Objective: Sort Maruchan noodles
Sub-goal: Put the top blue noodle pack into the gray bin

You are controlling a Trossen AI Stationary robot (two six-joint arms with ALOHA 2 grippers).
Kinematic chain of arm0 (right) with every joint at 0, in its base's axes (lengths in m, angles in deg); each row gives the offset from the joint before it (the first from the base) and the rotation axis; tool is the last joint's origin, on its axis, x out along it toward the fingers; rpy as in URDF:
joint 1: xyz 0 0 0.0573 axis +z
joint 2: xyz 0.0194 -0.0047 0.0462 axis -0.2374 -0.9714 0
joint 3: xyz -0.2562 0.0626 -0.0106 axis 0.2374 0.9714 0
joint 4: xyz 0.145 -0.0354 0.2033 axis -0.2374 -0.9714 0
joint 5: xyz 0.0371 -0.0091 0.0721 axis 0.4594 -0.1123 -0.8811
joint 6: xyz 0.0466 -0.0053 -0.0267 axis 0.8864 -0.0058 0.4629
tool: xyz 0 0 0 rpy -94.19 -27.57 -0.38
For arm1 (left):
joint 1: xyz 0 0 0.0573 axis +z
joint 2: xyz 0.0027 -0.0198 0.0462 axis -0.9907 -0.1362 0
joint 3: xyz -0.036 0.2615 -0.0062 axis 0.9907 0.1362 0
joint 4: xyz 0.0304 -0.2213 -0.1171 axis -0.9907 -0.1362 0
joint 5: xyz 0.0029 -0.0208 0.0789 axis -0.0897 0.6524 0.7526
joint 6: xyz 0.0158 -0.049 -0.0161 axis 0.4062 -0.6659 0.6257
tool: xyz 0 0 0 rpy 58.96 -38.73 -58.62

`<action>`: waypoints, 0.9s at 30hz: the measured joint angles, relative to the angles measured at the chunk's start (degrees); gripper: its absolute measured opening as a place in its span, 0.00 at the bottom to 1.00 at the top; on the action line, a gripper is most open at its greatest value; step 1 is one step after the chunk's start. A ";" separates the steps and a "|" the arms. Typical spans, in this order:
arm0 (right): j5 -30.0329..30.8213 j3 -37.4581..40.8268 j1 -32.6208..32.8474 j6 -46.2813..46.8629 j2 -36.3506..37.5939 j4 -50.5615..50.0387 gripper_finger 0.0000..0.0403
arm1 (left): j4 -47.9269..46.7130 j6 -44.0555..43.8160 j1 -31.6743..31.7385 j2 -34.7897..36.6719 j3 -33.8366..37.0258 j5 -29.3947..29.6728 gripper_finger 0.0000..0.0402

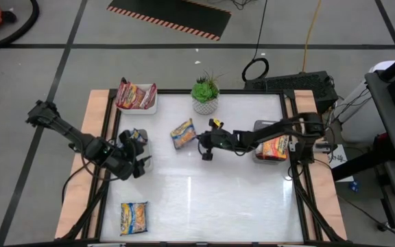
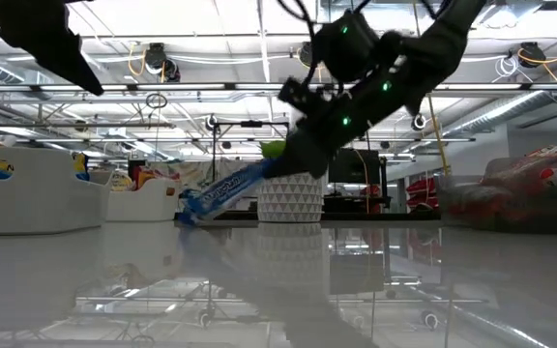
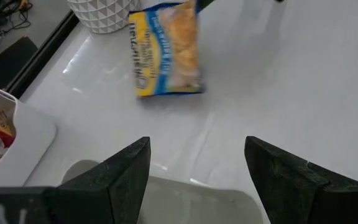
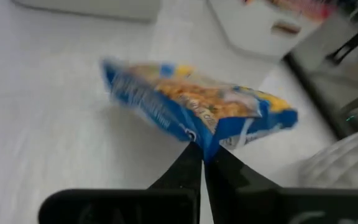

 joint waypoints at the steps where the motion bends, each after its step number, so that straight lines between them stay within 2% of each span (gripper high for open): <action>1: 1.31 0.00 0.76 -1.48 0.83 -0.08 0.00 | 0.00 0.11 0.32 0.02 0.02 0.06 0.66; 8: 8.76 0.00 5.90 -10.09 5.52 -0.04 0.00 | -0.02 0.22 2.53 0.02 0.04 0.06 0.66; 16: 12.10 0.00 9.71 -12.97 9.01 0.00 0.00 | 2.43 0.90 3.86 -0.08 0.08 0.03 0.66; 19: 12.43 -0.02 10.42 -12.93 9.21 0.04 0.00 | 9.11 5.31 3.86 -0.20 1.64 -0.52 0.66; 24: 15.58 -0.04 11.24 -12.88 9.17 0.05 0.00 | 26.84 19.26 3.86 -0.20 7.62 0.13 0.66; 27: 21.22 -0.04 11.89 -13.12 9.08 1.59 0.00 | 37.54 27.52 3.98 -0.22 11.88 1.37 0.66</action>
